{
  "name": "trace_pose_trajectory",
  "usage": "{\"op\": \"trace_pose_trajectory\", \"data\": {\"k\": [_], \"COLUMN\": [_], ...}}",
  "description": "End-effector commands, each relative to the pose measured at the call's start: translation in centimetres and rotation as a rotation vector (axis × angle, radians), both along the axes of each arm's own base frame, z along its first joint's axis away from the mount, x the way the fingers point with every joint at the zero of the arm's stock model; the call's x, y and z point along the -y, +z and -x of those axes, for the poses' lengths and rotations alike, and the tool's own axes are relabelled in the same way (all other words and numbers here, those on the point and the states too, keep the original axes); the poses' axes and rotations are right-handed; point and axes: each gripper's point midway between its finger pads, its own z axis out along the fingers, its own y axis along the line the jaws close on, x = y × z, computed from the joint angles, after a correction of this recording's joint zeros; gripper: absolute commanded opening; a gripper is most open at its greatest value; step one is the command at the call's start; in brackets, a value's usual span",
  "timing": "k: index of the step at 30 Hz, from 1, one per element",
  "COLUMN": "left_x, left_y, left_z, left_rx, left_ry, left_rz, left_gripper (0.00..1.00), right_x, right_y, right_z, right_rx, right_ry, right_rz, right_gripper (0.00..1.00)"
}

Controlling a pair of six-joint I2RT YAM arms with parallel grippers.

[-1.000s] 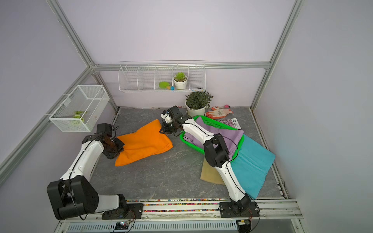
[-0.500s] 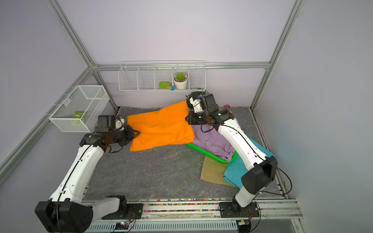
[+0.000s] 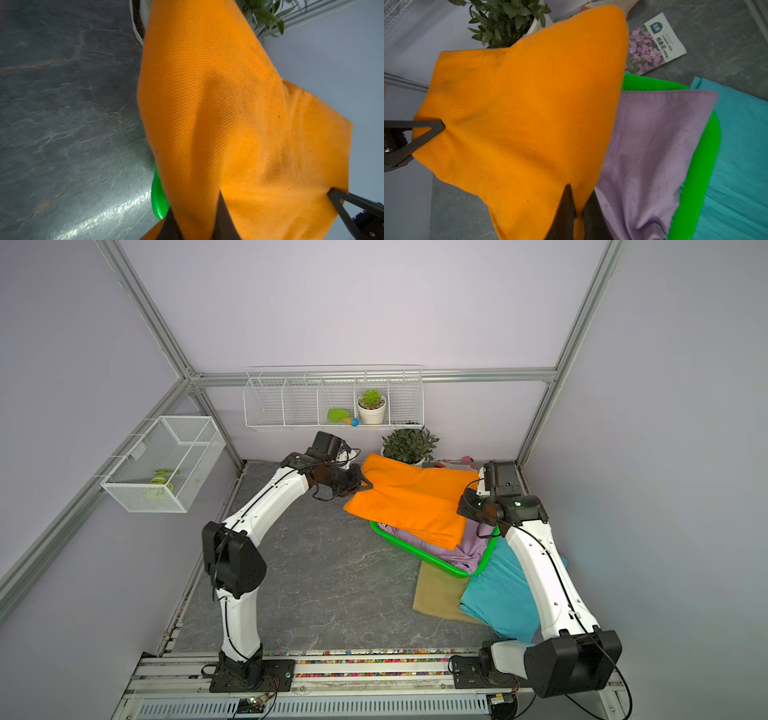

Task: Put the folded long pants in the basket
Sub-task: Place the long pant in the basket.

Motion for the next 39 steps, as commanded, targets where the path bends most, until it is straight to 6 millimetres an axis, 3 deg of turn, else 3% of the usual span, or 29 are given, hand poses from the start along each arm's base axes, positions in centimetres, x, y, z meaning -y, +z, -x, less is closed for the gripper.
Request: {"op": "trace_pose_trajectory", "data": {"k": [1,8,12,20,30,31,32,34,37,39], "left_x": [0.0,3.5,3.6,5.7,6.2,6.0,5.9,5.6,5.4,5.2], "left_y": [0.0,-2.4,-4.2,-4.1,-7.7,-7.8,-7.8,-7.0,-4.9,-3.1], "left_z": [-2.4,-2.8,-2.3,-0.6,0.2,0.2,0.2,0.1,-0.2,-0.3], "left_rx": [0.034,-0.067,-0.119,-0.183,-0.209,-0.206,-0.202,-0.183,-0.125,-0.079], "left_ry": [0.008,-0.071,-0.076,-0.153,-0.167,-0.17,-0.175,-0.179,-0.178,-0.178], "left_rz": [-0.027,0.011,-0.003,0.082,-0.007,-0.015,-0.023,-0.022,-0.014,-0.004], "left_gripper": [0.0,0.0,0.0,0.0,0.02,0.13,0.18,0.27,0.52,0.67], "right_x": [4.3,6.4,7.6,7.5,8.2,8.0,7.8,7.4,7.1,7.0], "right_y": [-0.5,-3.1,-5.2,-6.4,-9.7,-10.1,-10.5,-11.0,-10.9,-10.3], "right_z": [1.9,3.1,4.9,7.0,8.8,8.8,8.8,8.5,8.0,7.6], "right_rx": [-0.04,-0.183,-0.308,-0.378,-0.521,-0.522,-0.519,-0.518,-0.519,-0.485], "right_ry": [-0.147,-0.198,-0.223,-0.192,-0.188,-0.174,-0.157,-0.148,-0.163,-0.166], "right_rz": [0.13,0.236,0.308,0.318,0.375,0.368,0.358,0.338,0.316,0.306], "right_gripper": [0.0,0.0,0.0,0.0,0.0,0.0,0.02,0.14,0.4,0.48]}}
